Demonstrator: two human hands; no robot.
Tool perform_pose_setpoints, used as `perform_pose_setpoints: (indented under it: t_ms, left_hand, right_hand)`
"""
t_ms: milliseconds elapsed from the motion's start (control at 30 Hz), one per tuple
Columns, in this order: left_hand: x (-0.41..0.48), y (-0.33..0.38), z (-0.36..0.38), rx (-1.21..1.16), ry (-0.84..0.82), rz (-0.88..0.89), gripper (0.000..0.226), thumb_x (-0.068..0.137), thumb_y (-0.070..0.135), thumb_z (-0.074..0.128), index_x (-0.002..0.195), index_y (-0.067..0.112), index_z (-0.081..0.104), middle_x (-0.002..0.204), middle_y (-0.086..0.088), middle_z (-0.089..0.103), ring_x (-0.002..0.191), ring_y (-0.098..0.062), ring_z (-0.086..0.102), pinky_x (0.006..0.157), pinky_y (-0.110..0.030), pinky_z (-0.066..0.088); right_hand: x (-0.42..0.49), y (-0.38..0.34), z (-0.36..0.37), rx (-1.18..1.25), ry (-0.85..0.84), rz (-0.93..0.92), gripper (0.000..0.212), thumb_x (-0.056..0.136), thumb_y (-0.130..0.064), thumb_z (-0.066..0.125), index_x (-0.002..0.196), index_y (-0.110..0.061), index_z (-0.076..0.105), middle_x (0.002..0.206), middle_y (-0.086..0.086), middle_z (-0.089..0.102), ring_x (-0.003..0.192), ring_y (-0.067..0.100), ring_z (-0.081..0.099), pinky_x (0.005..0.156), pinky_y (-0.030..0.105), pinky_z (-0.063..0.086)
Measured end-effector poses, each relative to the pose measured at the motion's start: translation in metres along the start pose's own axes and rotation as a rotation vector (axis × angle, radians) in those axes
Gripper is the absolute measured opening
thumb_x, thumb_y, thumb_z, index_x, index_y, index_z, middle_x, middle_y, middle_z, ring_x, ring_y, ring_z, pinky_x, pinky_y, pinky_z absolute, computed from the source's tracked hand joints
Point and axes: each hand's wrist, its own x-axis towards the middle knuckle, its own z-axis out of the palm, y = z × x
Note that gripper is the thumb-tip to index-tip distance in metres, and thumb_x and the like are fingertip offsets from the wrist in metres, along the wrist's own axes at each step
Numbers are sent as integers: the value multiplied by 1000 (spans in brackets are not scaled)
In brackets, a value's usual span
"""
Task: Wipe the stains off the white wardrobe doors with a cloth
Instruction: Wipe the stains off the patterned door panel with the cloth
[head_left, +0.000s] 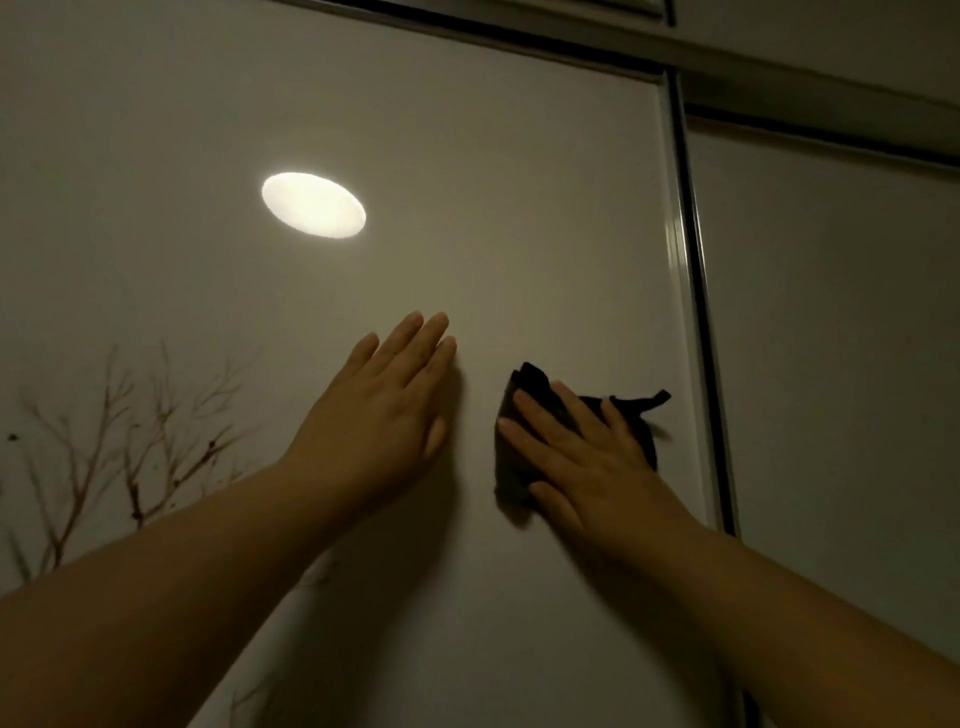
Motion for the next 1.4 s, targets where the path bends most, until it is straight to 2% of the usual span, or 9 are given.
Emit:
perform_pose_setpoints:
  t_ms: [133, 333, 667, 800, 900, 967, 1133, 1267, 1400]
  left_hand:
    - [-8, 11, -1, 21, -40, -21, 67, 83, 39, 23, 141, 7, 33, 150, -13, 25, 137, -28, 20, 107, -46, 17]
    - [-10, 33, -1, 15, -98, -142, 65, 87, 36, 26, 147, 12, 17, 154, -7, 8, 140, -21, 3, 110, -40, 6]
    - [-23, 78, 6, 29, -158, -209, 68, 84, 32, 28, 146, 16, 7, 154, -3, -4, 140, -17, -8, 112, -38, 1]
    - [-25, 93, -2, 73, -175, -222, 66, 92, 25, 38, 145, 18, -1, 152, -1, -13, 138, -16, -15, 112, -35, -4]
    - [-23, 97, -6, 89, -176, -233, 65, 93, 26, 36, 144, 20, -4, 152, 0, -15, 138, -15, -17, 112, -35, -5]
    - [-22, 99, -7, 100, -165, -232, 59, 91, 29, 27, 144, 17, 2, 153, -3, -6, 140, -18, -9, 112, -37, 1]
    - [-34, 92, 2, 84, -151, -211, 61, 87, 31, 26, 143, 8, 25, 152, -10, 18, 140, -25, 12, 109, -46, 17]
    - [-56, 83, 11, 85, -176, -223, 66, 83, 33, 28, 145, 10, 22, 153, -9, 14, 141, -22, 5, 111, -43, 13]
    - [-69, 80, 10, 75, -207, -217, 69, 79, 29, 29, 145, 11, 20, 153, -10, 16, 140, -21, 4, 109, -37, 9]
  right_hand:
    - [-11, 48, -9, 33, -12, 117, 55, 94, -41, 27, 146, -37, 7, 154, -8, 6, 142, 24, 6, 110, 58, 15]
    - [39, 41, -30, 105, 33, 345, 56, 99, -33, 29, 148, -29, 3, 157, -5, -7, 142, 24, -9, 112, 50, -3]
    - [-81, 7, 28, 0, -29, -254, 59, 90, -44, 32, 147, -32, 22, 154, -7, 19, 142, 26, 14, 109, 52, 13]
    - [-55, 41, 11, 17, 4, -47, 57, 88, -40, 33, 143, -28, 31, 152, -4, 26, 138, 28, 26, 105, 56, 25]
    - [-19, 39, -2, 64, 11, 74, 57, 98, -40, 29, 148, -32, 3, 150, -9, -15, 143, 26, -6, 110, 56, 1]
    - [-5, 19, -3, 88, 11, 99, 61, 98, -40, 29, 146, -33, -7, 148, -11, -26, 140, 24, -20, 108, 51, -13]
    - [-23, -36, 21, 102, 62, -85, 75, 85, -38, 53, 147, -31, 12, 157, -9, 8, 143, 25, -1, 109, 54, -3]
    - [-75, -53, 37, 52, -33, -297, 61, 84, -47, 39, 143, -33, 29, 155, -8, 17, 144, 26, 4, 108, 54, 10]
    - [-118, -31, 49, 8, -61, -484, 55, 93, -48, 37, 145, -38, 22, 156, -13, 12, 144, 24, 7, 111, 55, 16]
